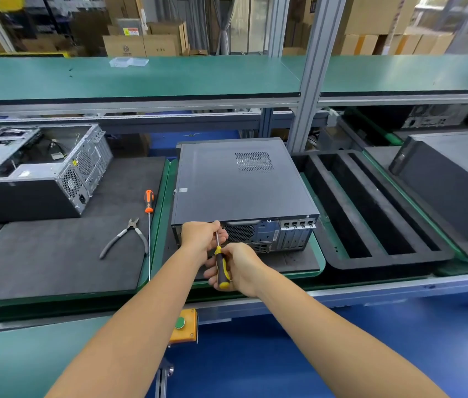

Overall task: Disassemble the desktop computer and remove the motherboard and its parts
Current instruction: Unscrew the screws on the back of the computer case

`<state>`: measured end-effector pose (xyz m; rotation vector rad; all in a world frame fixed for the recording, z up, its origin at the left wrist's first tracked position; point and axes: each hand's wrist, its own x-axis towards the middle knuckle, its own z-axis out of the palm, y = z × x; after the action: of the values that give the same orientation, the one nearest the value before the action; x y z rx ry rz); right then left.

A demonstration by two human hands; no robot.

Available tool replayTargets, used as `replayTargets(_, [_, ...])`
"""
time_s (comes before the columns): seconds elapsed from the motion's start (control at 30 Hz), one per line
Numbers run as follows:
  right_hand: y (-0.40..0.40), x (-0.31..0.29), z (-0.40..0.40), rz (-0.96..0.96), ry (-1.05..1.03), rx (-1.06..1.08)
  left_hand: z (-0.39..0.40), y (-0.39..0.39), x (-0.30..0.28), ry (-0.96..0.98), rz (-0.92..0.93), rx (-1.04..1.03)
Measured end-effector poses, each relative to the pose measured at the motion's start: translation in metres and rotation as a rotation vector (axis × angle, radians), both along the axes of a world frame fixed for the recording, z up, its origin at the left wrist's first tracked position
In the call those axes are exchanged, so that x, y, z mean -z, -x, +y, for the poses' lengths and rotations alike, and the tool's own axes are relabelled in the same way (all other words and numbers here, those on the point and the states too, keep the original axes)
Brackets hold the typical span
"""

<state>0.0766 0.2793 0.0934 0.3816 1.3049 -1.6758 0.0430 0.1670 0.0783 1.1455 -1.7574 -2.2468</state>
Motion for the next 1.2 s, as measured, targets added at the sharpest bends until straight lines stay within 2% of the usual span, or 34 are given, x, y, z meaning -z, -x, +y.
replayTargets(0.13, [0.005, 0.000, 0.003, 0.218, -0.135, -0.103, -0.001, -0.001, -0.001, -0.039, 0.005, 0.012])
replayTargets(0.33, [0.013, 0.012, 0.000, 0.372, -0.321, -0.128, 0.002, 0.000, -0.003, -0.063, -0.019, -0.063])
replayTargets(0.57, [0.008, 0.011, 0.000, 0.223, -0.188, -0.235, 0.001, 0.000, -0.002, -0.028, -0.021, -0.078])
replayTargets(0.83, [0.007, 0.002, 0.008, 0.088, -0.050, -0.179, 0.001, 0.000, -0.001, 0.000, -0.009, -0.031])
replayTargets(0.97, [0.009, 0.001, 0.008, 0.207, -0.110, -0.261, 0.001, -0.001, -0.001, -0.015, 0.005, -0.015])
replayTargets(1.2, [0.009, 0.008, 0.000, 0.357, -0.272, -0.204, -0.004, -0.004, 0.001, -0.030, 0.013, -0.004])
